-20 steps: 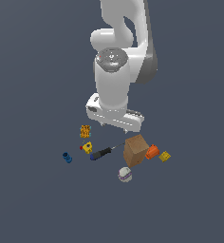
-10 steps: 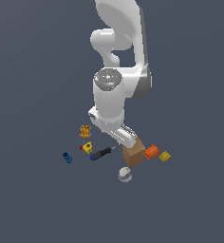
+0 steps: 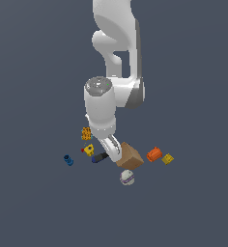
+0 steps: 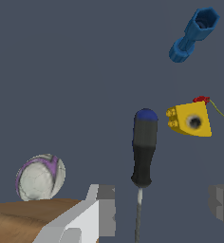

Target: Pick up a designated object from a clutter of objects.

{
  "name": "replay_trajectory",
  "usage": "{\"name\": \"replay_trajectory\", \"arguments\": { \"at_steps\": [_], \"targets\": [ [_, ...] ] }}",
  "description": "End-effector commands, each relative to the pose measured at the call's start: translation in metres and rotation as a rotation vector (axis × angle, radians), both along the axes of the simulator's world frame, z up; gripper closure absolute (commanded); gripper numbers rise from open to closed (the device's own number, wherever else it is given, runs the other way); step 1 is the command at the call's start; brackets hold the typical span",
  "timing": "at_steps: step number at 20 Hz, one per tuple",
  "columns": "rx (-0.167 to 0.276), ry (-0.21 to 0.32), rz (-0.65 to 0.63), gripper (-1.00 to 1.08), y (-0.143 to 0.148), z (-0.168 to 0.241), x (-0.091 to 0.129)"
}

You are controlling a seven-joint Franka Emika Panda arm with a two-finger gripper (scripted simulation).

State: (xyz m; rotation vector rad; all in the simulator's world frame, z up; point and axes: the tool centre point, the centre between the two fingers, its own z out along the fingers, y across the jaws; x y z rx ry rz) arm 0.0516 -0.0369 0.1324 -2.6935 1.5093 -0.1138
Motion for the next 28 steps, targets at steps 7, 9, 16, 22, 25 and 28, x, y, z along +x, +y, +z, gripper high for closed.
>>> {"name": "replay_trajectory", "arguments": {
  "at_steps": [7, 9, 16, 22, 25, 28],
  "targets": [
    [-0.005, 0.091, -0.060, -0.92, 0.025, -0.066, -0.032],
    [-0.006, 0.090, -0.067, -0.92, 0.025, -0.067, -0.032],
    [-0.007, -0.006, -0.131, -0.92, -0.015, -0.028, -0.002],
    [-0.006, 0.030, -0.108, -0.92, 0.000, -0.062, -0.012],
    [-0.006, 0.057, -0.091, -0.92, 0.011, -0.086, -0.021],
    [-0.005, 0.077, -0.078, -0.92, 0.019, -0.105, -0.028]
  ]
}}
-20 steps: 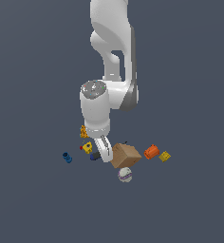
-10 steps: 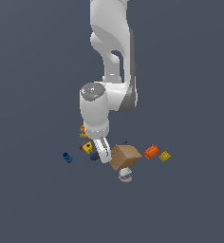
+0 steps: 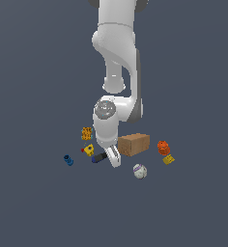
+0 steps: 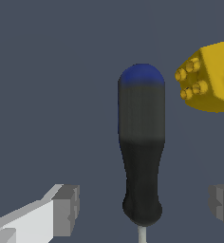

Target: Pick up a designated object from a clutter of objects.

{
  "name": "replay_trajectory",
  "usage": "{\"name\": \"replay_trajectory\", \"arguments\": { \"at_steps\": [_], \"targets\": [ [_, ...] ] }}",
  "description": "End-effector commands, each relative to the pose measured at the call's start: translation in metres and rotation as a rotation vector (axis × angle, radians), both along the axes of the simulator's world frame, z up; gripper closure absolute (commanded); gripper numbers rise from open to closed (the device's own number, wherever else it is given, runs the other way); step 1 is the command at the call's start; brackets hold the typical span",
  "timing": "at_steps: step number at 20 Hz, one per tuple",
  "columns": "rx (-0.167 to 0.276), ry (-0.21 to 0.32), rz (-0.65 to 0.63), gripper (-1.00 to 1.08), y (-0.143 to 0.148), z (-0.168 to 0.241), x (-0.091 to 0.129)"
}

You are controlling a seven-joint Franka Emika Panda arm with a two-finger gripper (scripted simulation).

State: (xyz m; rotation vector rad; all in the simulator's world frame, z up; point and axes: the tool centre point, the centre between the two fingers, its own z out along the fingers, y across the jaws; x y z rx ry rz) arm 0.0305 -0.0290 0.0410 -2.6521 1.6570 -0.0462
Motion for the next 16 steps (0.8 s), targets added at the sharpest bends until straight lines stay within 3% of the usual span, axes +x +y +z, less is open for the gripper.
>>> {"name": "replay_trajectory", "arguments": {
  "at_steps": [1, 11, 12, 16],
  "targets": [
    [0.004, 0.025, 0.021, -0.92, 0.013, -0.018, -0.009],
    [0.003, 0.032, 0.028, -0.92, 0.016, -0.026, -0.011],
    [0.003, 0.032, 0.028, 1.08, 0.016, -0.026, -0.011],
    [0.003, 0.032, 0.028, 1.08, 0.016, -0.026, -0.011]
  ]
}}
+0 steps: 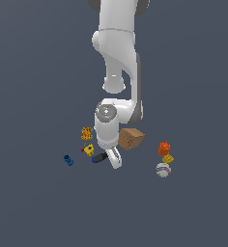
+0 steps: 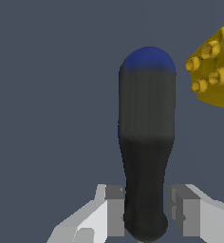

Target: Pick up a designated object from a clutter of objects.

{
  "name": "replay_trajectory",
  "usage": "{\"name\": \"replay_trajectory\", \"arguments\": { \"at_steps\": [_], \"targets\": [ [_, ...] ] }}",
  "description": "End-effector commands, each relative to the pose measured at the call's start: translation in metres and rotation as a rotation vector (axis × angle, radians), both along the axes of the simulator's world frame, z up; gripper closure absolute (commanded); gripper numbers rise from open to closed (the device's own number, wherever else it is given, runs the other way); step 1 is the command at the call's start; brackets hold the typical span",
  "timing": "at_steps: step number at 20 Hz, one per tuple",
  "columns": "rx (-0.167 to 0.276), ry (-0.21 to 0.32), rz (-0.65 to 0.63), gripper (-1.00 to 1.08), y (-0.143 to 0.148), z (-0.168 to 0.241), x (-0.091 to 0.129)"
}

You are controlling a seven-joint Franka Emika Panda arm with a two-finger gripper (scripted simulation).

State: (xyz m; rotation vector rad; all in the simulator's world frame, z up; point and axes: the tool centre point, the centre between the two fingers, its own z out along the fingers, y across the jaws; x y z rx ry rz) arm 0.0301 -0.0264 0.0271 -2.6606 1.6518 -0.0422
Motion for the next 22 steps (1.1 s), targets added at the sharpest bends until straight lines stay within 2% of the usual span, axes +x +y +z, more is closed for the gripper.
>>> {"name": "replay_trajectory", "arguments": {
  "at_steps": [1, 11, 22],
  "targets": [
    [0.006, 0.028, 0.022, 1.08, 0.014, -0.012, -0.010],
    [0.003, 0.024, 0.013, 1.08, 0.011, -0.005, -0.011],
    [0.006, 0.025, 0.013, 1.08, 0.039, 0.042, -0.030]
  ]
}}
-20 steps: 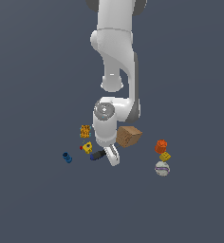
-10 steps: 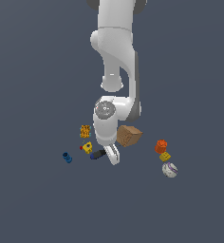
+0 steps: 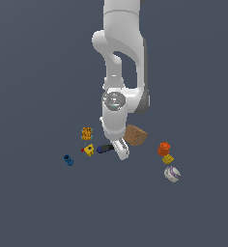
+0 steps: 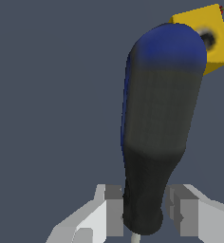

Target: Pick up a designated object from a clutter of objects.

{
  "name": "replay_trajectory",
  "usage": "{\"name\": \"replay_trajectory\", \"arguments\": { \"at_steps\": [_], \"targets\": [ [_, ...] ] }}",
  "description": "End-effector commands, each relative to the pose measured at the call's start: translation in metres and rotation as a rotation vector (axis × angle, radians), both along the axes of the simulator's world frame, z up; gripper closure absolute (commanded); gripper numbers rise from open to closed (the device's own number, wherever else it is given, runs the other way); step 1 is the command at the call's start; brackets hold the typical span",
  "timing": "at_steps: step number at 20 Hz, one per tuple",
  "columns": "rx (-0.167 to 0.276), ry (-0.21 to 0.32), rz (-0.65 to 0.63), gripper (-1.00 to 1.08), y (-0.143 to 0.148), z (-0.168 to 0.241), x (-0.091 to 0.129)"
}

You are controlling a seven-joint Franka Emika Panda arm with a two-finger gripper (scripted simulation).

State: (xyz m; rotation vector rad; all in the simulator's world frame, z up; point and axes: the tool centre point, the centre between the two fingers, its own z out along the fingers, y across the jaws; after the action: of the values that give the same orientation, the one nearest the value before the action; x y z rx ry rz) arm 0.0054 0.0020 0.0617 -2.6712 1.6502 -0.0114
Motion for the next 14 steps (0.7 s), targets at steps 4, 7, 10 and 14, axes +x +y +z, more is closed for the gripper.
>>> {"name": "replay_trajectory", "arguments": {
  "at_steps": [4, 7, 10, 14],
  "targets": [
    [0.003, 0.005, 0.009, 1.08, 0.027, 0.037, -0.017],
    [0.004, 0.005, 0.010, 1.08, 0.040, 0.061, -0.026],
    [0.004, 0.006, 0.010, 1.08, 0.054, 0.085, -0.035],
    [0.001, 0.006, 0.011, 1.08, 0.073, 0.118, -0.047]
  ]
}}
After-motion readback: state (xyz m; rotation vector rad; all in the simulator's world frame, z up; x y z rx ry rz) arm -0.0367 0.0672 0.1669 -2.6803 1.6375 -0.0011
